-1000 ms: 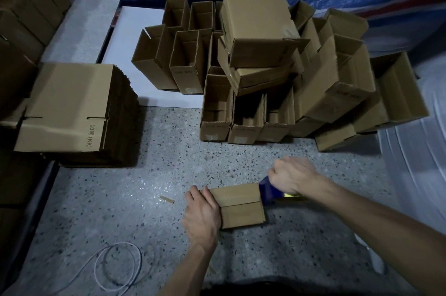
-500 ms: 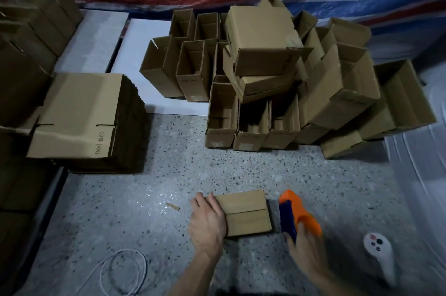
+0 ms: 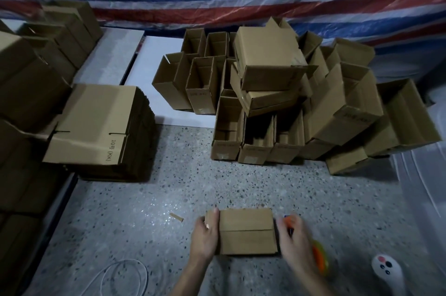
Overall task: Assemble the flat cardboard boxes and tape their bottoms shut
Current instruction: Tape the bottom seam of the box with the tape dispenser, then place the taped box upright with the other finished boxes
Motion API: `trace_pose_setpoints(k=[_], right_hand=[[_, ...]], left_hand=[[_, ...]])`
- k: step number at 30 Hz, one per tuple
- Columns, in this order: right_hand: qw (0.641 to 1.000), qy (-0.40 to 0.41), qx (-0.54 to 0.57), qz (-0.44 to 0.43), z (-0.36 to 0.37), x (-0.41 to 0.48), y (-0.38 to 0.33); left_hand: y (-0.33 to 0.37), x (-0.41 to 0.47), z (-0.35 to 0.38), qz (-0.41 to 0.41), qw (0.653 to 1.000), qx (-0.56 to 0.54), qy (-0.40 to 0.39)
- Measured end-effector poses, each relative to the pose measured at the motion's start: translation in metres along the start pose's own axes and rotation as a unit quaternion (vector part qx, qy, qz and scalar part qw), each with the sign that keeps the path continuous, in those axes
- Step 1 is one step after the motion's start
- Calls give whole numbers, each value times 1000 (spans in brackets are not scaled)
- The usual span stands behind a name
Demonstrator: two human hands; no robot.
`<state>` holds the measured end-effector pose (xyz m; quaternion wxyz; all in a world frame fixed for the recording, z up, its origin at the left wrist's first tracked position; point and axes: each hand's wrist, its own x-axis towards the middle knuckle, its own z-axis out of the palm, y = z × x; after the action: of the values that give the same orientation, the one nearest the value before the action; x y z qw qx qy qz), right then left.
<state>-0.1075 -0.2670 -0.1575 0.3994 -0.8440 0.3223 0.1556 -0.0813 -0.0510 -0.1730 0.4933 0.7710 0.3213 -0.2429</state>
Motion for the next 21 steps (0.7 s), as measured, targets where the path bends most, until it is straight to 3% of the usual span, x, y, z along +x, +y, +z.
trace_pose_setpoints(k=[3, 7, 10, 13, 16, 21], right_hand=[[995, -97, 25, 23, 30, 4, -31], [999, -22, 6, 23, 40, 13, -37], [1000, -19, 3, 20, 39, 17, -36], [999, -28, 24, 13, 38, 21, -33], [995, -66, 61, -49, 30, 18, -28], [984, -95, 62, -135, 33, 6, -34]], left_hand=[[5, 3, -6, -37, 995, -70, -59], [7, -2, -15, -122, 958, -213, -145], [5, -8, -17, -184, 951, -196, -155], [5, -11, -19, -240, 901, -281, -227], [3, -9, -31, -264, 855, -359, -265], [-3, -3, -66, -273, 896, -298, -185]])
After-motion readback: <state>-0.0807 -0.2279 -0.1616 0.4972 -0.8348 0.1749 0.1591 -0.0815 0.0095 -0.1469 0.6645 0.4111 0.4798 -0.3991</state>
